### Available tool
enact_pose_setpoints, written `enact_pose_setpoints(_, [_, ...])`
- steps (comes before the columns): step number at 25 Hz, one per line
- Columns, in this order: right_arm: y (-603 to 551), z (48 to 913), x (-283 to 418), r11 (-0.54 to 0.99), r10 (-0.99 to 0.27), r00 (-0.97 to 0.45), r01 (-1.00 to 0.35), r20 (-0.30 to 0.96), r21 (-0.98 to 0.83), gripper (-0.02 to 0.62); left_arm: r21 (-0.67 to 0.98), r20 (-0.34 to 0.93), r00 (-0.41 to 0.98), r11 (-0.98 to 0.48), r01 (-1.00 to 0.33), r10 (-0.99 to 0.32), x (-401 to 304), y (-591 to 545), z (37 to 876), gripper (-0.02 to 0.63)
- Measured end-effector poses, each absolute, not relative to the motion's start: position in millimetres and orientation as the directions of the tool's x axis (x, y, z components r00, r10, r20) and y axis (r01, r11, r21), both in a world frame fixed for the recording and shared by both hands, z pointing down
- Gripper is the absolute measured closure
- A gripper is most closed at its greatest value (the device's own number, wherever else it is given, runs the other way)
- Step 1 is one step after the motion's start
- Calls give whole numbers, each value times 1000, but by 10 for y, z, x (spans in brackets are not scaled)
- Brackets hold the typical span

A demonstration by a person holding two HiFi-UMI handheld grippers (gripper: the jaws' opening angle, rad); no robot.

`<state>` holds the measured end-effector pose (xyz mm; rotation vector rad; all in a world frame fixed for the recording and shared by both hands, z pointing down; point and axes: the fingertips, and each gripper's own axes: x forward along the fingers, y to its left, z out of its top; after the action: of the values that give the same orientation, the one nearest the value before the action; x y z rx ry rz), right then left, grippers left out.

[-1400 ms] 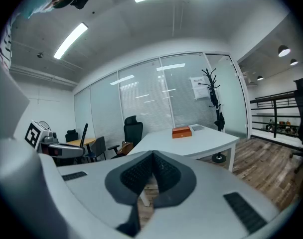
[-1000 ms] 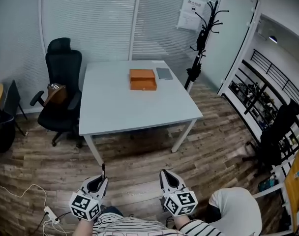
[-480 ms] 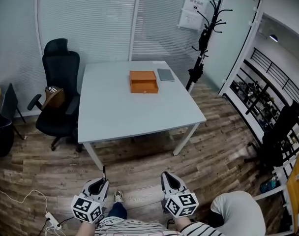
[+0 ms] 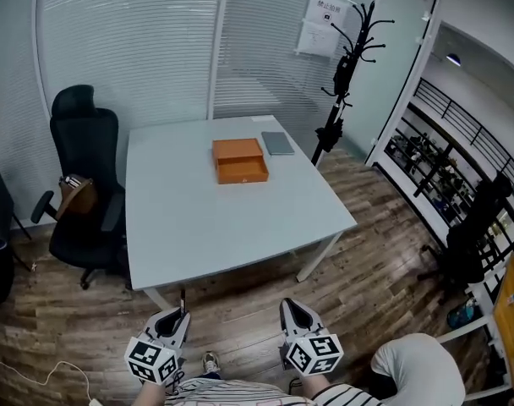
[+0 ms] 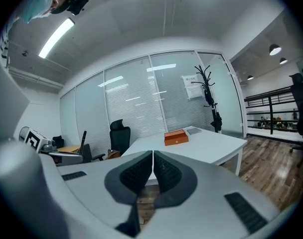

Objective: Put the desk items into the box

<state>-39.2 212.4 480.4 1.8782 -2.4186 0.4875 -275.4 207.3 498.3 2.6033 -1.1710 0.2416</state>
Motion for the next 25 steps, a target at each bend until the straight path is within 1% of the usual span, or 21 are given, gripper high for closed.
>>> enact_pose_setpoints(8, [1536, 4788, -544, 174, -950, -223, -959, 217, -225, 569, 174, 260, 691, -671, -721, -675, -2911, 1398, 4950, 546])
enact_pose_setpoints(13, [1310, 4894, -540, 160, -947, -217, -958, 236, -238, 569, 188, 269, 693, -669, -719, -669, -2900, 1144, 5029, 546])
enact_pose_setpoints(19, [952, 4976, -268, 158, -945, -220, -955, 243, -250, 569, 188, 289, 681, -658, -729, -672, -2689, 793, 5105, 546])
enact_pose_setpoints(25, [378, 5034, 137, 209, -930, -271, -946, 250, -247, 569, 164, 286, 633, -614, -772, -719, -2342, 277, 5048, 546])
